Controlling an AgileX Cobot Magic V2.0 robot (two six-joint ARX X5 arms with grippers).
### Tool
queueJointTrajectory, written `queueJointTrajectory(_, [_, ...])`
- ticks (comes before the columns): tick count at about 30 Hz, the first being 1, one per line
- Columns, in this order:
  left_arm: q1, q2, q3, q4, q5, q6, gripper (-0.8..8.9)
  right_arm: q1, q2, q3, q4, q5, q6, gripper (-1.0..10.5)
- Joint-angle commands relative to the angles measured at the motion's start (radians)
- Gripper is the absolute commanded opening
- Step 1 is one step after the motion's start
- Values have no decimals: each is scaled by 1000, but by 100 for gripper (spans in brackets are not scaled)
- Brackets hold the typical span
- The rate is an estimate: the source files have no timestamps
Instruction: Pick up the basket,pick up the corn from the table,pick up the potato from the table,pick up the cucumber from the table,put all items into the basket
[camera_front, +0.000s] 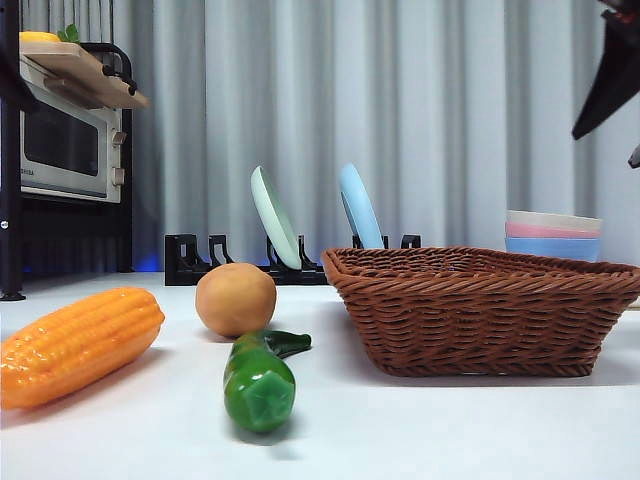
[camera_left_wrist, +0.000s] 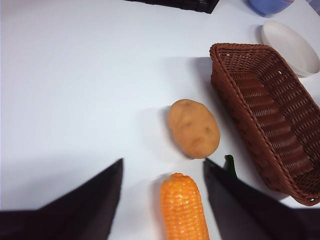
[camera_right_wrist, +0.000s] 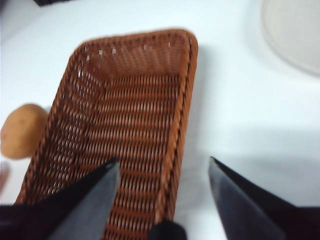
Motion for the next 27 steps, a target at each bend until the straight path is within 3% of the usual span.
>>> queueJointTrajectory(1, [-5, 0, 3, 18, 5, 7, 293, 9, 54, 26, 11, 3, -2, 346])
queueJointTrajectory(19, [-6, 1, 3, -5, 5, -19, 293, 67, 614, 224, 13, -2, -45, 331])
queueJointTrajectory(20, [-6, 1, 3, -7, 5, -19, 293, 67, 625, 224, 12, -1, -43, 288])
queueJointTrajectory(23, [-13, 1, 3, -9, 3, -41, 292, 72, 637, 225, 12, -2, -43, -23])
queueJointTrajectory(27, [-58, 46, 3, 18, 3, -68, 328, 71, 594, 227, 10, 2, -13, -12])
